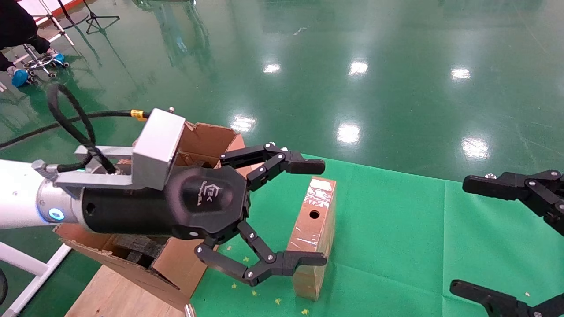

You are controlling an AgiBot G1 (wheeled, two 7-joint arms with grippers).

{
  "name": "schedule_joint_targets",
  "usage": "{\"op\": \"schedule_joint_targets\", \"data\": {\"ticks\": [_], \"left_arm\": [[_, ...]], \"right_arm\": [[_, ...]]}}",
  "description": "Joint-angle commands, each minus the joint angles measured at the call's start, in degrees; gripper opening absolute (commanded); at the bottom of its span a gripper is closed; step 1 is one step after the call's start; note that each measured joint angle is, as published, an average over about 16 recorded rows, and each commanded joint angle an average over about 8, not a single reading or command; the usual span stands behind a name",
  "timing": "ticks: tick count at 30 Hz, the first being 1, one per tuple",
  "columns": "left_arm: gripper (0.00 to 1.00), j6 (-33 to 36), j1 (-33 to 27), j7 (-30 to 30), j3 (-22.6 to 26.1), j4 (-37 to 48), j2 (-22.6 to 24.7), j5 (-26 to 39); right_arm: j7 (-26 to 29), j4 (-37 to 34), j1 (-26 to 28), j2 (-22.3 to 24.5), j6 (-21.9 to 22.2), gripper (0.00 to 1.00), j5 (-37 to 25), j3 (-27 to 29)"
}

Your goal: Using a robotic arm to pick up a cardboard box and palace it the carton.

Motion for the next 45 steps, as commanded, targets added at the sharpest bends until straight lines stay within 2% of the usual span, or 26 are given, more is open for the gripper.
{"op": "schedule_joint_targets", "data": {"ticks": [1, 17, 18, 19, 25, 26, 27, 34, 45], "left_arm": [[1.0, 0.0, 0.0, 0.0, 0.0, 0.0, 0.0, 0.0], [1.0, 0.0, 0.0, 0.0, 0.0, 0.0, 0.0, 0.0], [1.0, 0.0, 0.0, 0.0, 0.0, 0.0, 0.0, 0.0], [1.0, 0.0, 0.0, 0.0, 0.0, 0.0, 0.0, 0.1], [1.0, 0.3, -1.4, -0.2, 0.7, -0.3, -1.1, 2.7], [1.0, 0.3, -2.0, -0.5, 1.0, -0.4, -1.4, 3.8], [1.0, 0.3, -2.7, -0.9, 1.4, -0.5, -1.8, 5.1], [1.0, 0.2, -8.7, -5.8, 4.6, 0.1, -2.6, 12.9], [1.0, 0.8, -11.1, -8.4, 6.6, 0.0, -3.1, 16.8]], "right_arm": [[0.0, 0.0, 0.0, 0.0, 0.0, 1.0, 0.0, 0.0], [0.0, 0.0, 0.0, 0.0, 0.0, 1.0, 0.0, 0.0], [0.0, 0.0, 0.0, 0.0, 0.0, 0.95, 0.0, 0.0], [0.0, 0.0, 0.0, 0.0, 0.0, 0.85, 0.0, 0.0], [0.0, 0.0, 0.0, 0.0, 0.0, 0.1, 0.0, 0.0], [0.0, 0.0, 0.0, 0.0, 0.0, 0.03, 0.0, 0.0], [0.0, 0.0, 0.0, 0.0, 0.0, 0.0, 0.0, 0.0], [0.0, 0.0, 0.0, 0.0, 0.0, 0.0, 0.0, 0.0], [0.0, -0.1, 0.0, 0.0, 0.0, 0.0, 0.0, 0.0]]}}
